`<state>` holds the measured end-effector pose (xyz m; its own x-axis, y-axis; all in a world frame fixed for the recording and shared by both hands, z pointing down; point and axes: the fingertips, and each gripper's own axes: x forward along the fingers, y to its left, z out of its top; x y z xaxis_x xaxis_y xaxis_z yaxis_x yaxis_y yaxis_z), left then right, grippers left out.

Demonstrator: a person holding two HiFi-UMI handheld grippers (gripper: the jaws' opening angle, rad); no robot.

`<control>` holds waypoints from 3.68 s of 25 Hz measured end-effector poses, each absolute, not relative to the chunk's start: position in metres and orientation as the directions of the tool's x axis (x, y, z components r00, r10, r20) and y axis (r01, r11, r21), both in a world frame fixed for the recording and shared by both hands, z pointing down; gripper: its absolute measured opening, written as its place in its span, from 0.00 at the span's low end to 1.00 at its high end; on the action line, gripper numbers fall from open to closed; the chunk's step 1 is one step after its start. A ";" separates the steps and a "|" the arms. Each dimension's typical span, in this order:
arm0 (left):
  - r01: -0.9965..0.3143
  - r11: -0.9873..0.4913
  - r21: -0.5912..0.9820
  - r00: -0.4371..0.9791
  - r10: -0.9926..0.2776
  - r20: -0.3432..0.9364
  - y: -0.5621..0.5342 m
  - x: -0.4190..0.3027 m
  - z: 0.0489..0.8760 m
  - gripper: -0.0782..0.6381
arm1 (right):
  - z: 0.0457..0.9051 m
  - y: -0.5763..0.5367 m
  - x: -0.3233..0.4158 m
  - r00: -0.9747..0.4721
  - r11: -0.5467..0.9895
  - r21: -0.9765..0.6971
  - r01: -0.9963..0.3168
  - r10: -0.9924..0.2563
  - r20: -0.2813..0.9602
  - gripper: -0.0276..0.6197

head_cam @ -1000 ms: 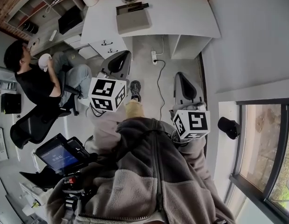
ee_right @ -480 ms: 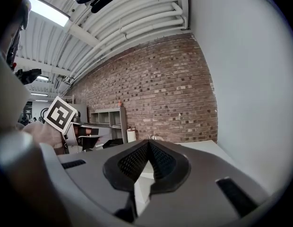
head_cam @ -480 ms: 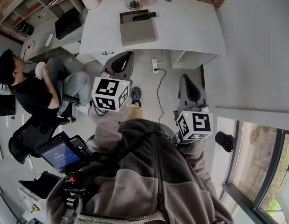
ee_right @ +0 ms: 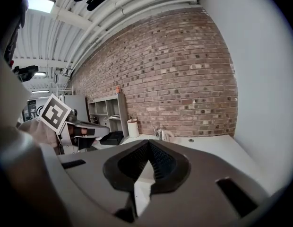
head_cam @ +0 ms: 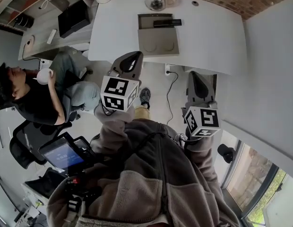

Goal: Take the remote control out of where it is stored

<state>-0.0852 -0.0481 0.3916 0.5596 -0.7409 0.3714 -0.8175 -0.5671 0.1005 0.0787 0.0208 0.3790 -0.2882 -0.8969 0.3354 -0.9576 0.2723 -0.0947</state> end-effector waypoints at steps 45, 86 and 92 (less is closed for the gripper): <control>-0.902 -0.332 0.275 0.424 -0.576 0.699 -0.217 -0.073 0.604 0.12 | 0.636 -0.271 0.105 -0.398 0.296 -0.268 -0.917 -0.637 0.660 0.05; -0.919 -0.286 0.270 0.388 -0.553 0.737 -0.179 -0.115 0.624 0.12 | 0.685 -0.360 0.127 -0.621 0.009 -0.831 -0.557 -0.669 0.409 0.18; -0.912 -0.314 0.264 0.406 -0.594 0.694 -0.185 -0.109 0.593 0.12 | 0.623 -0.344 0.117 -0.583 0.143 -0.727 -0.672 -0.707 0.400 0.16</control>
<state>-0.1088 -0.1854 0.5935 0.4057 -0.5943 0.6944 -0.9120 -0.3136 0.2645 0.1165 -0.3436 0.6227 -0.5828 -0.7074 0.4000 -0.6719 0.1426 -0.7268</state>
